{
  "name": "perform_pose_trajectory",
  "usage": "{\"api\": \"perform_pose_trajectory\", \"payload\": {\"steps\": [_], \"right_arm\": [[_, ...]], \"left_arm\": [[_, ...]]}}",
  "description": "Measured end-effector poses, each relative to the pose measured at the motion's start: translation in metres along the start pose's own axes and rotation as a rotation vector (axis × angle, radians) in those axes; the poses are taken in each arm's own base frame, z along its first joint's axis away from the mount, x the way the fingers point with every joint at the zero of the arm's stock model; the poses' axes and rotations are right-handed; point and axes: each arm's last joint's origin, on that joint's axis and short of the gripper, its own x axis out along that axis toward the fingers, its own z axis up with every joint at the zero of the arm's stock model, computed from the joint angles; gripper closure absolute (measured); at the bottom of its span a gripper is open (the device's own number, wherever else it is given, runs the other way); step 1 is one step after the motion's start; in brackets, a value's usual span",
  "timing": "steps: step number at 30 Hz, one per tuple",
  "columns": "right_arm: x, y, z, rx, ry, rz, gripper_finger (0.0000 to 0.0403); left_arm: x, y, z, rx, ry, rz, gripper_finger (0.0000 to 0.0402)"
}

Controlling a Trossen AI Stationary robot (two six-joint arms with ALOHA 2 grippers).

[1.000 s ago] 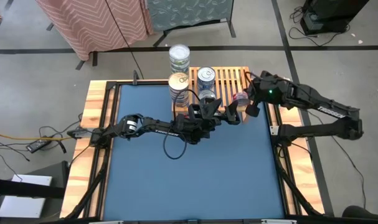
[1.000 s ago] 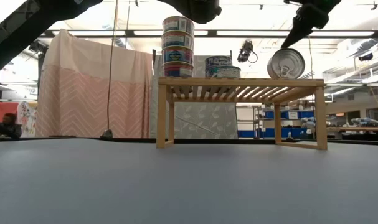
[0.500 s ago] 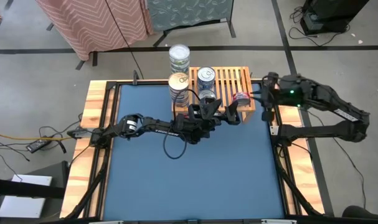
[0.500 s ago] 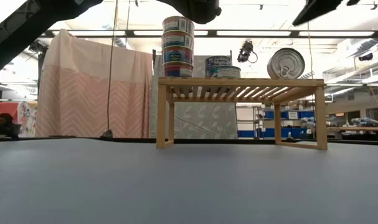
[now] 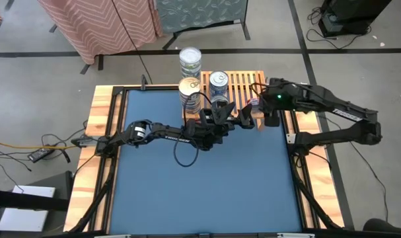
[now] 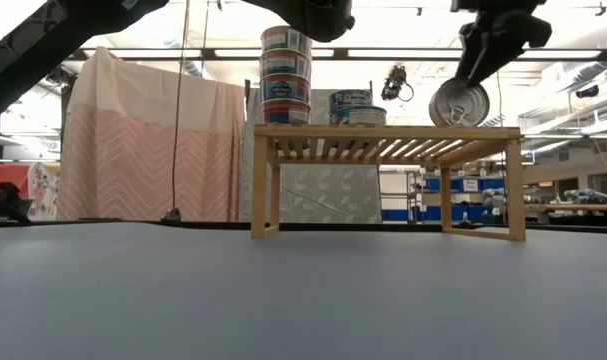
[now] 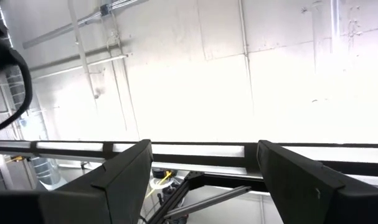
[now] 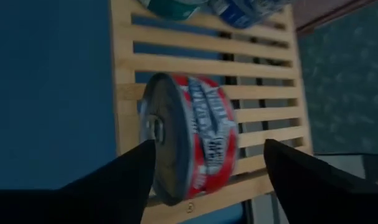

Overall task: Stack canned seafood by type on shelf
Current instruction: Put the red tuna can on the shelf

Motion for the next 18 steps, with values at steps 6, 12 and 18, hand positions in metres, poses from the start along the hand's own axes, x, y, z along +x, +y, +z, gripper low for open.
{"api": "perform_pose_trajectory", "payload": {"steps": [6, 12, 18], "right_arm": [[0.014, -0.002, 0.003, -0.016, 0.048, 0.046, 0.0096], [0.018, -0.006, 0.001, -0.004, 0.032, 0.13, 0.014], [0.022, -0.011, -0.004, 0.016, 0.043, 0.187, 0.0228]], "left_arm": [[0.0, 0.0, 0.0, -0.014, 0.0, -0.001, 0.0106], [0.0, 0.0, 0.0, -0.022, 0.009, -0.002, 0.0106], [0.0, 0.0, 0.0, -0.023, 0.011, -0.003, 0.0106]]}}
